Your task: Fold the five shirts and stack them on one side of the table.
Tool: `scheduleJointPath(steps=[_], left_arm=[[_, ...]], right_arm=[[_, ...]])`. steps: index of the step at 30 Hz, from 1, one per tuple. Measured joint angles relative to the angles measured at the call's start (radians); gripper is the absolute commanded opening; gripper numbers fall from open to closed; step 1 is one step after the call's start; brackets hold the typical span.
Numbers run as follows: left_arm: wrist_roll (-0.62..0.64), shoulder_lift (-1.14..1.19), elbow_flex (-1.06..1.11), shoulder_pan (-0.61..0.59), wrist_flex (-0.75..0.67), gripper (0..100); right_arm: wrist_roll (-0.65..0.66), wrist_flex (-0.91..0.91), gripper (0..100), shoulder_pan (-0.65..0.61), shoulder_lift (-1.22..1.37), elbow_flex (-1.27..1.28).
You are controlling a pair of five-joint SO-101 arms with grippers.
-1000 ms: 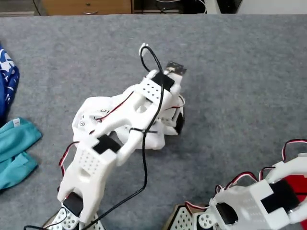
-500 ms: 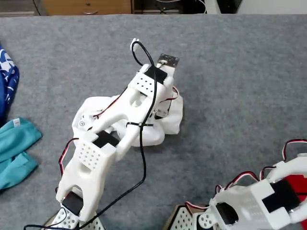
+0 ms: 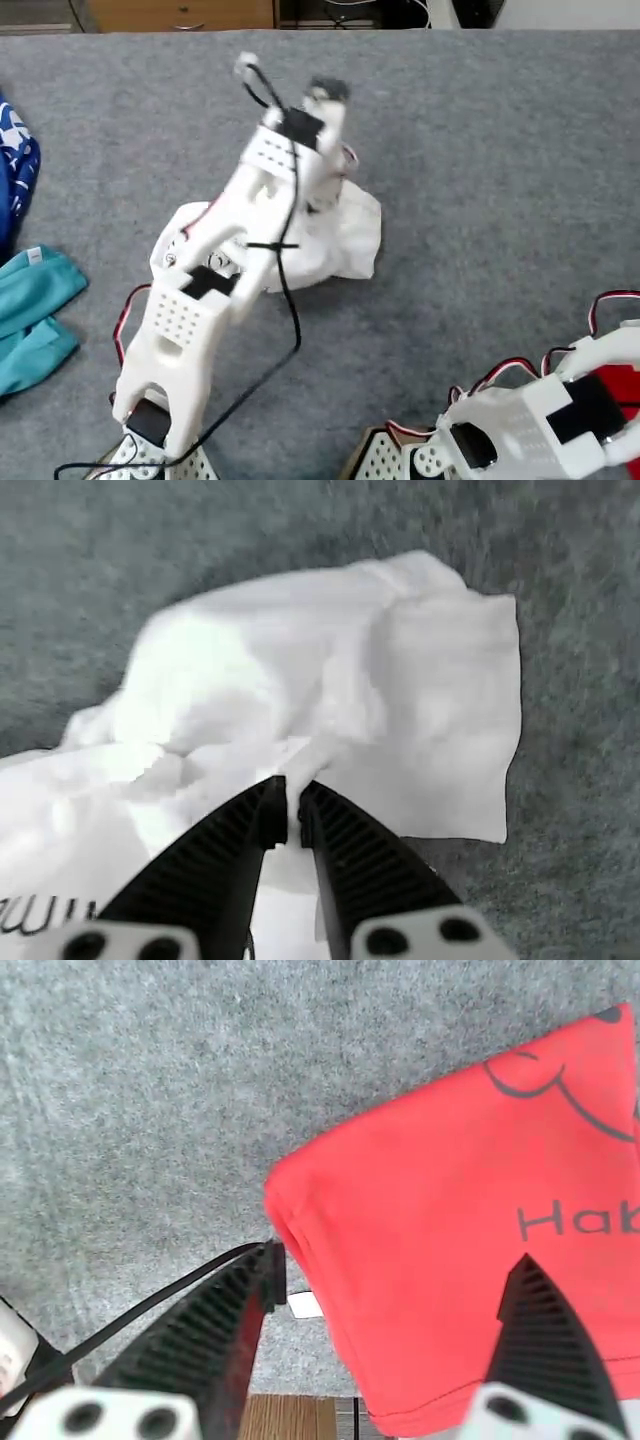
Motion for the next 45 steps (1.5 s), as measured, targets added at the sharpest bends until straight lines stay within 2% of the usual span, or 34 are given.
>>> scheduleJointPath(steps=[6,11,21,25,28,31,35,45], left_arm=[[0.000,-0.054,-0.284,-0.135,0.072,2],[0.000,-0.141,-0.374,-0.270,0.075,2],[-0.008,-0.232,-0.384,-0.542,0.075,2],[-0.026,-0.235,-0.371,-0.592,0.075,2],[-0.038,-0.241,-0.316,-0.605,0.075,2],[-0.060,-0.241,-0.262,-0.608,0.075,2],[-0.064,-0.241,-0.221,-0.609,0.075,2],[-0.069,-0.241,-0.218,-0.609,0.075,2]], right_arm=[[0.000,0.051,34.6,-0.094,0.000,0.000],[-0.023,0.061,34.6,-0.275,0.000,0.000],[-0.219,-0.008,34.6,-0.859,0.000,-0.117],[-0.307,-0.137,34.6,-1.109,0.037,-0.153],[-0.361,-0.230,34.6,-1.243,0.123,-0.184],[-0.414,-0.275,34.6,-1.306,0.247,-0.264],[-0.479,-0.275,34.6,-1.318,0.436,-0.427],[-0.497,0.055,34.6,-1.370,0.730,-0.911]])
